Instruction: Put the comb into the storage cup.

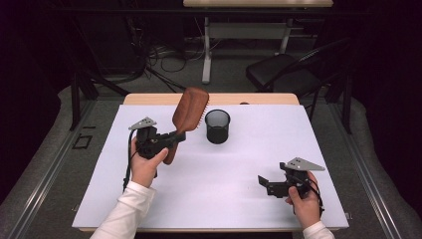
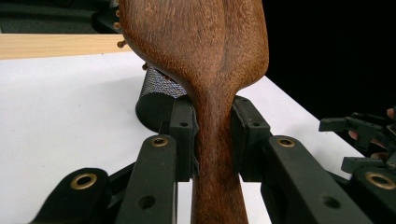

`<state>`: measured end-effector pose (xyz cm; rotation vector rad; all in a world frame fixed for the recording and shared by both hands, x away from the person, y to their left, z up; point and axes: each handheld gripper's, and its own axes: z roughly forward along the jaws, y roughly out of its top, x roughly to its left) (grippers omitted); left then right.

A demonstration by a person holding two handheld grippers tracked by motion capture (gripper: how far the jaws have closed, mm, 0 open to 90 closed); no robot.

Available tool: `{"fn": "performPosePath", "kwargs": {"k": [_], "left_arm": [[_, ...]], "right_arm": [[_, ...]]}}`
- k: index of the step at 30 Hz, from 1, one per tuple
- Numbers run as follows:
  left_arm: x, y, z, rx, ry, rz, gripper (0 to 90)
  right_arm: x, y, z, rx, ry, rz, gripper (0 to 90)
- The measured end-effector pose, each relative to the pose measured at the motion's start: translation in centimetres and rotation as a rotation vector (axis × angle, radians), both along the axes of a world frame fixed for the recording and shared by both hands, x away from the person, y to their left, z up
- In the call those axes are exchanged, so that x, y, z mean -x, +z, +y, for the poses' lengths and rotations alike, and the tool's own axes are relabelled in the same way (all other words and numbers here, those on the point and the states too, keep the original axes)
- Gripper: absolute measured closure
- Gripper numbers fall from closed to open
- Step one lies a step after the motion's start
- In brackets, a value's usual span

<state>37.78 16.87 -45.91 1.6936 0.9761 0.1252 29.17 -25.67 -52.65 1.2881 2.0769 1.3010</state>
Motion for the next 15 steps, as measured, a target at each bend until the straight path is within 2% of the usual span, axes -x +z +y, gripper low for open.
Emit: {"fn": "performPosePath", "kwargs": {"k": [10, 15], "left_arm": [[0.1, 0.0, 0.1, -0.002, -0.004, -0.003, 73.0], [0.3, 0.1, 0.2, 0.006, 0.001, 0.0, 73.0]], "right_arm": [[-2.0, 1.4, 2.5, 0.005, 0.061, 0.039, 0.6], [-3.3, 2.8, 3.9, 0.016, 0.087, 0.053, 0.6]]}}
